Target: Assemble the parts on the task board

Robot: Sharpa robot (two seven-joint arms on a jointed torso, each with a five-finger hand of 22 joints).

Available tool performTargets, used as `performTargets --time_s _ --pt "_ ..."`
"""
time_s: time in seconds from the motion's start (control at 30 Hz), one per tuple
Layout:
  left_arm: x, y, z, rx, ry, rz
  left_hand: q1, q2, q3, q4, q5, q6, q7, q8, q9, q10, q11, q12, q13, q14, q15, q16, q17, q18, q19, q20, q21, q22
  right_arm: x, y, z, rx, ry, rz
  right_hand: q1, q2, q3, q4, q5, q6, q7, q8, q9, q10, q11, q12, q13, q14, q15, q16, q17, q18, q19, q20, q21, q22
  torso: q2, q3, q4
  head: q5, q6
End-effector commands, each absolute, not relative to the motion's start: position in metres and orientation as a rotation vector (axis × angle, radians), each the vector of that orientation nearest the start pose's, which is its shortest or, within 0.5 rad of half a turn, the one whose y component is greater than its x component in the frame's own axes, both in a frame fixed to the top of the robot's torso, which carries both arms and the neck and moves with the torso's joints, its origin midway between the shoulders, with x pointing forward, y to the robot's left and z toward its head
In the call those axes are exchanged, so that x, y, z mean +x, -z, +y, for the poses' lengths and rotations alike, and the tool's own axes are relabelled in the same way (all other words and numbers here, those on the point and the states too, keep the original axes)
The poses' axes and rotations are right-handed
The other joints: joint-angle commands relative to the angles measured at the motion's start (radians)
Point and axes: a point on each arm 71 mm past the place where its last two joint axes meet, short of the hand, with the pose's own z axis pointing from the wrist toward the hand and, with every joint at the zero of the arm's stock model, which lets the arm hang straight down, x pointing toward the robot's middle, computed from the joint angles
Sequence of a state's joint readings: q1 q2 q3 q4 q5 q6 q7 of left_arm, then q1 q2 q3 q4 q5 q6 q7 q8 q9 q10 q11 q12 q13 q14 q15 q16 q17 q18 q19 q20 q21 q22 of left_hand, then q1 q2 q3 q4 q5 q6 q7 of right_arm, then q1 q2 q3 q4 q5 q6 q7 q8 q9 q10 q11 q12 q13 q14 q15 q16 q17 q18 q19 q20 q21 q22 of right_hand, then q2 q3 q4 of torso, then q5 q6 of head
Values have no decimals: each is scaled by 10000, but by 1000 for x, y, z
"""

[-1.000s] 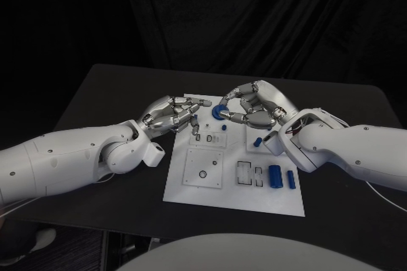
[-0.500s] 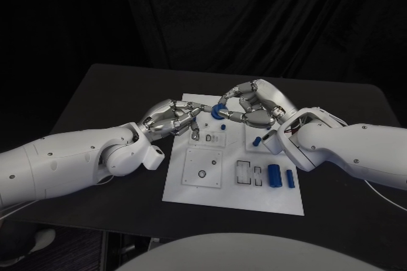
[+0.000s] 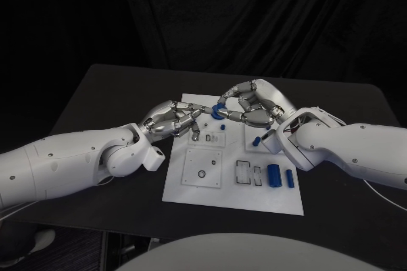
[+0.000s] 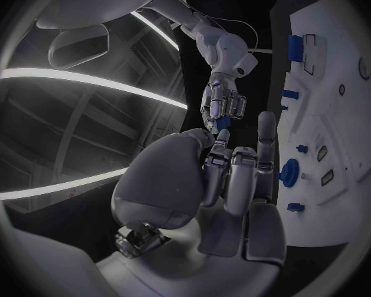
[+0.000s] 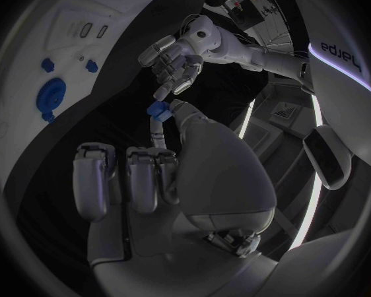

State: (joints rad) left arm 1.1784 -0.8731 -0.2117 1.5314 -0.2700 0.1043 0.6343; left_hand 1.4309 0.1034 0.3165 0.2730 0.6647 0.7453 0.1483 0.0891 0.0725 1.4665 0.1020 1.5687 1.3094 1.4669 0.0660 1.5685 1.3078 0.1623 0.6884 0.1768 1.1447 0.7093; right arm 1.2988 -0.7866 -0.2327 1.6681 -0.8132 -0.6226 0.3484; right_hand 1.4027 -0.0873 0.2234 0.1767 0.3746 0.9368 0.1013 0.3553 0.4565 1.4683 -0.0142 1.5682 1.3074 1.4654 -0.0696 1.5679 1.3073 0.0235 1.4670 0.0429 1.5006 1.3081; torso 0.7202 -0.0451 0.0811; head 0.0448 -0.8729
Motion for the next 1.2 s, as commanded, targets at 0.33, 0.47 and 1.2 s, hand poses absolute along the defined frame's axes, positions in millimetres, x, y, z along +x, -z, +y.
performTargets --time_s 0.33,0.47,1.2 --pt "436 229 192 -6723 19519 16822 -73 -23 63 -33 23 65 7 48 3 1043 -89 21 2614 1039 -65 23 2630 200 46 -41 45 18 441 174 -136 1644 -12765 14796 66 67 -19 71 49 315 -369 -30 591 1025 83 26 2634 1054 61 29 2635 -31 589 33 -65 2359 1 -6 6 1 3" --pt "436 229 191 -6715 19547 16836 -68 -21 73 -43 22 56 4 41 0 1043 -93 21 2614 1039 -69 23 2630 199 47 -45 49 23 442 174 -136 1666 -12746 14903 81 65 -20 70 54 298 -359 -48 580 1025 93 26 2634 1054 68 29 2635 -30 586 39 -69 2357 -5 -9 5 3 3" --pt "436 229 190 -6711 19591 16841 -50 -16 104 -71 19 -16 -10 14 -13 1043 -103 21 2614 1039 -80 23 2630 198 42 -57 57 36 442 178 -134 1383 -12558 15330 160 67 -19 57 98 239 -306 -131 522 1025 136 26 2634 1054 104 29 2635 -22 569 70 -96 2347 -7 2 8 21 3"
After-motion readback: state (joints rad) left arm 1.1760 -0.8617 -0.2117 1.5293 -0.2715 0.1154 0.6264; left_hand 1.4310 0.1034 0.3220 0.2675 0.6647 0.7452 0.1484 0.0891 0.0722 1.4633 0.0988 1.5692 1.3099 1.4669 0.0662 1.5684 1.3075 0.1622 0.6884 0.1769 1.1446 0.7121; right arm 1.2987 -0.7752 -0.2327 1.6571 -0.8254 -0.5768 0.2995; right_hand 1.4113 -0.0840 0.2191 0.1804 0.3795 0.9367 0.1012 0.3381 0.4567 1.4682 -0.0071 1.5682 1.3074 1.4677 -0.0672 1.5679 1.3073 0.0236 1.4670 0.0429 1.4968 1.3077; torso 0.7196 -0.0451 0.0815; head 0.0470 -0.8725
